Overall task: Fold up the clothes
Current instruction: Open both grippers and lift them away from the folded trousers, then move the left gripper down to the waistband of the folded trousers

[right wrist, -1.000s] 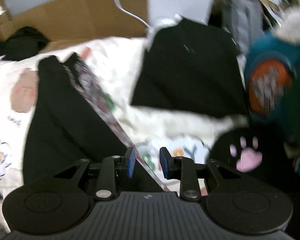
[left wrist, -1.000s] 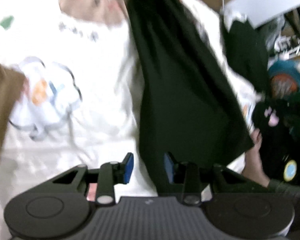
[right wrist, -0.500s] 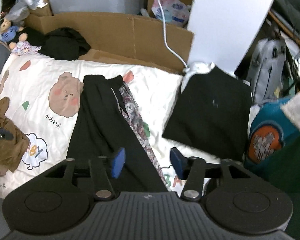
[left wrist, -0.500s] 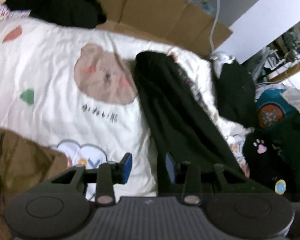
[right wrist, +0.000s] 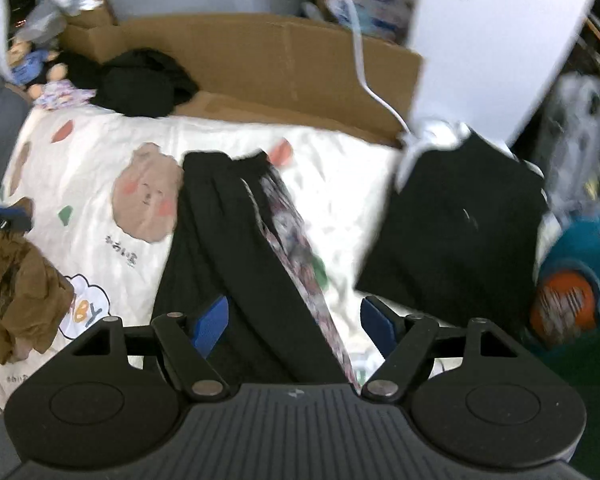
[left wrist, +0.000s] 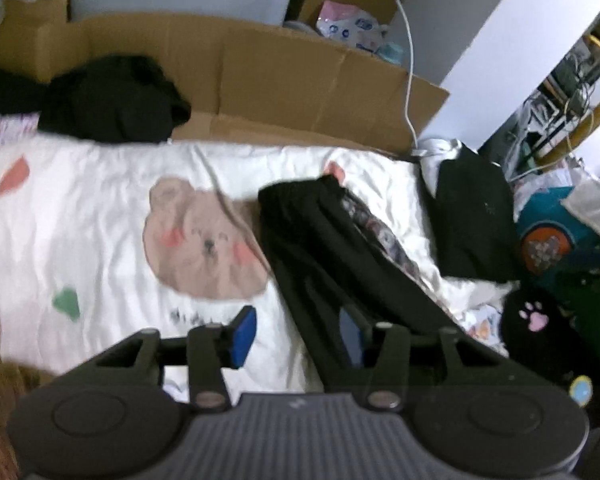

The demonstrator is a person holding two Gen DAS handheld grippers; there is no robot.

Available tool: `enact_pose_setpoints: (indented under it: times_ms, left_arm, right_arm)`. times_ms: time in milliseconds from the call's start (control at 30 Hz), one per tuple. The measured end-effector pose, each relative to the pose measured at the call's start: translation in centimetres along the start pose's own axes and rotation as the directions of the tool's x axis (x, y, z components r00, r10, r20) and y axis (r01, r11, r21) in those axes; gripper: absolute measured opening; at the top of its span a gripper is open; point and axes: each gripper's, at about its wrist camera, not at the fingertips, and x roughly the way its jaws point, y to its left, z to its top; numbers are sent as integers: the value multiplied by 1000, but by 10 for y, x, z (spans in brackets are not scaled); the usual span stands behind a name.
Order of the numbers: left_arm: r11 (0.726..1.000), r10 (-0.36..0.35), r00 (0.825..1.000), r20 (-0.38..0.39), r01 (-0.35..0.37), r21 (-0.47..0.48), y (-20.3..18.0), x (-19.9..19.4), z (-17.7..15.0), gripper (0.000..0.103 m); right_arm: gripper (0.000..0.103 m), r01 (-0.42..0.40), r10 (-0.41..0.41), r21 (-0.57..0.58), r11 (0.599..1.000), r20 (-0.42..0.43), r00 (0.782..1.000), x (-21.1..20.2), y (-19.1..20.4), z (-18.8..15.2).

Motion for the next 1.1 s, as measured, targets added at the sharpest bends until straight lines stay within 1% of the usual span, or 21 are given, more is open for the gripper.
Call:
enact_pose_setpoints:
  times_ms: [100,200,233,300,400,467,567,633,667,733,833,900,1100]
  left_arm:
    - [999,29,1000,6,-29,29,-9,17,18,53]
    - [994,50,994,94,-59,95,-22,32,32,53]
    - [992,49,993,108,-60,107,-25,39,35,53]
    - [992,44,993,112,-57,111,-30,51,40,53]
    - [989,62,993,97,-74,127,-38,73,51,53]
    - [988,57,994,95,-70,136,-42,87,59,53]
    - [992,56,994,97,-66,105,-43,104,70,53]
    - [996,54,994,99,-61,66,-42,121,79,53]
    - [997,52,994,98,-57,51,-42,126,80,52]
    - [999,29,995,99,-27,-25,-39,143,86,51]
    - [997,33,994,104,-25,-73,-41,161,92,49]
    - [998,33,995,92,-27,-64,-47,173,94,44]
    - [998,57,998,41,-58,15,-62,202,89,44]
  right_arm:
    - [78,-14,15,-38,999,13,1000,21,1,4]
    - [78,-27,30,-77,997,25,999,41,2,7]
    - [78,-32,35,-90,995,29,999,48,2,9]
    - [78,-41,46,-111,993,43,998,60,1,11]
    - [78,-57,68,-119,991,89,994,70,-6,14]
    - [78,-67,82,-126,990,119,989,76,-11,16]
    - [78,-82,105,-136,987,164,981,86,-18,20]
    - [78,-94,118,-134,987,188,975,93,-23,21]
    - [78,-102,124,-119,988,191,974,96,-26,21]
    - [78,-117,133,-92,989,195,972,103,-32,20]
    - [77,-127,137,-60,990,191,972,110,-43,13]
    - [78,-134,139,-39,990,189,972,115,-50,9]
    - [78,-154,147,25,988,183,972,129,-71,-5]
